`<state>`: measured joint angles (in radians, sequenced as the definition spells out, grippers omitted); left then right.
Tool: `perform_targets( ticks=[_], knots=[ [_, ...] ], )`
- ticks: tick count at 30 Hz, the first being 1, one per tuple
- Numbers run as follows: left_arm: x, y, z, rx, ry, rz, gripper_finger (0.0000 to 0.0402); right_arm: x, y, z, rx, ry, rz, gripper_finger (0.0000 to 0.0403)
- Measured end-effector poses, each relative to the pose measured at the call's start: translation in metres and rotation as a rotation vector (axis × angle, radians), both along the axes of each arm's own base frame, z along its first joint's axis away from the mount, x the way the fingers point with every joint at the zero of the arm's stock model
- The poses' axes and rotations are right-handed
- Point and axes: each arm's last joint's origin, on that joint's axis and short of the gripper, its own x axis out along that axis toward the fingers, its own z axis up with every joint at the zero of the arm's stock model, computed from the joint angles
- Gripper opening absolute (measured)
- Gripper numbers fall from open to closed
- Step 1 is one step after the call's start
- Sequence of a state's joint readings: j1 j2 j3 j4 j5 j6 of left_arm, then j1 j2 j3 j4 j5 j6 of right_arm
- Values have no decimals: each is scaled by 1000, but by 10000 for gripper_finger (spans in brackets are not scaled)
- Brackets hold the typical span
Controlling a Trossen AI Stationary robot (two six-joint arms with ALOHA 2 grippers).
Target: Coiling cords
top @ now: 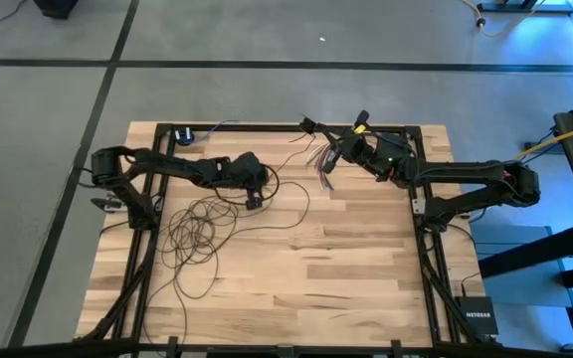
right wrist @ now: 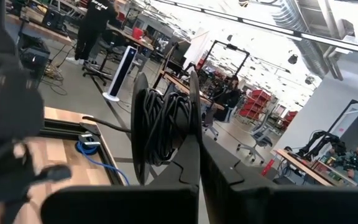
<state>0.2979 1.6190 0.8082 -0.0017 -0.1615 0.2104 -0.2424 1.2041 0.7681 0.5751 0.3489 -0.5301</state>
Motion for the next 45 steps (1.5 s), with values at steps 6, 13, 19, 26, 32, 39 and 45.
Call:
perform_targets(
  ticks=[6,13,19,26,32,39,45],
  knots=[
    [-6,1,29,39,-117,56,12,0,0,0,0,1,1,3],
    [-7,1,29,22,-118,70,45,0,0,0,0,1,1,3],
    [-12,-2,41,67,-122,26,116,0,0,0,0,1,1,3],
    [-33,-16,68,17,-96,38,144,0,0,0,-1,2,1,3],
    [-44,-18,58,-51,19,82,145,0,0,0,-1,2,1,3],
    [-16,-21,80,66,-400,-30,145,0,0,0,-1,1,1,3],
    [20,-20,76,47,-764,-153,145,0,0,0,-1,2,1,3]
  ],
)
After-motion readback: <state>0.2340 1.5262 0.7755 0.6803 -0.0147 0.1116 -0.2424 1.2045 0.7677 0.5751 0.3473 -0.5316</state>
